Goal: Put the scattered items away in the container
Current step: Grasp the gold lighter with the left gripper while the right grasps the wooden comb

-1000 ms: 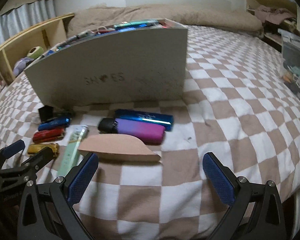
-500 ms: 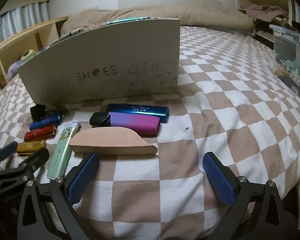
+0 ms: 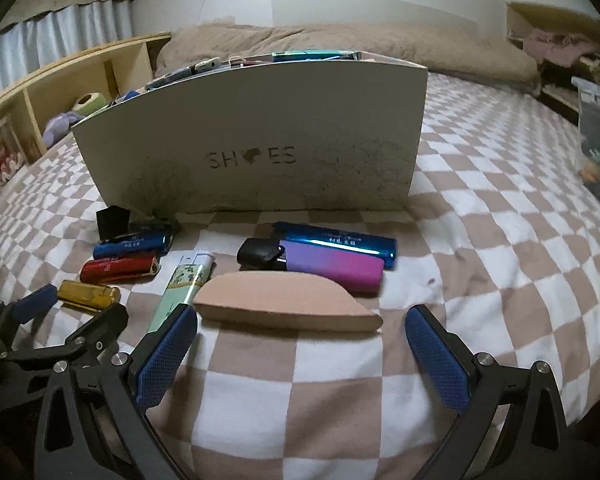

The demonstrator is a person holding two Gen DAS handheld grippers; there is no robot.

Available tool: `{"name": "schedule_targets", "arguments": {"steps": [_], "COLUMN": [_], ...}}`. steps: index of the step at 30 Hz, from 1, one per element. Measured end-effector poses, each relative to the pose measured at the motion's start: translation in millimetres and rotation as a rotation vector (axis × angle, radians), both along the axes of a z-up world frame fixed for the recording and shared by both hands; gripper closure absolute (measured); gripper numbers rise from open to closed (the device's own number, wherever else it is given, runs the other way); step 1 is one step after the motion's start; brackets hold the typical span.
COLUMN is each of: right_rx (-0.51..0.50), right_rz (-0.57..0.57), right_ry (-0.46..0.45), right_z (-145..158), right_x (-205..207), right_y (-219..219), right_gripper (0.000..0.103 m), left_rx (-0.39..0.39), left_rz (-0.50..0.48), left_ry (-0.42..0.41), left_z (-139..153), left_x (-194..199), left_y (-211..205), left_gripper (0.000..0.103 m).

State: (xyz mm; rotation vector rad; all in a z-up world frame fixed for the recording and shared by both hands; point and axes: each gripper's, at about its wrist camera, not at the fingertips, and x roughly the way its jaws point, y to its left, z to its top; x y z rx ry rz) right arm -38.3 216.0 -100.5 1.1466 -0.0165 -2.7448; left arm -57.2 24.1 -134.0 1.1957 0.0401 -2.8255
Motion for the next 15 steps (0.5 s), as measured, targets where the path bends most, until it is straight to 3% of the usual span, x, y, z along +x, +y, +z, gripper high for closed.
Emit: {"name": "schedule_targets", "arguments": {"steps": [10,15], "right_rx": [-0.021,0.002], "right_rz": [0.045,0.016], "right_ry": [-0.008,-0.019], "right_z": [3.0,-0.3], "right_x": [-3.5,-14.0], "right_y": [-0.6,-6.0], "right_gripper": [0.0,0.0], "left_rx": [0.029,0.032], "left_rz": [-0.04,-0.051], "left_ry": [-0.01,-0.003], "left_z": [1.4,3.4], "left_x": [0.8,4.5], "left_y": [-10.1,-12.4], "left_gripper": [0.0,0.0]}}
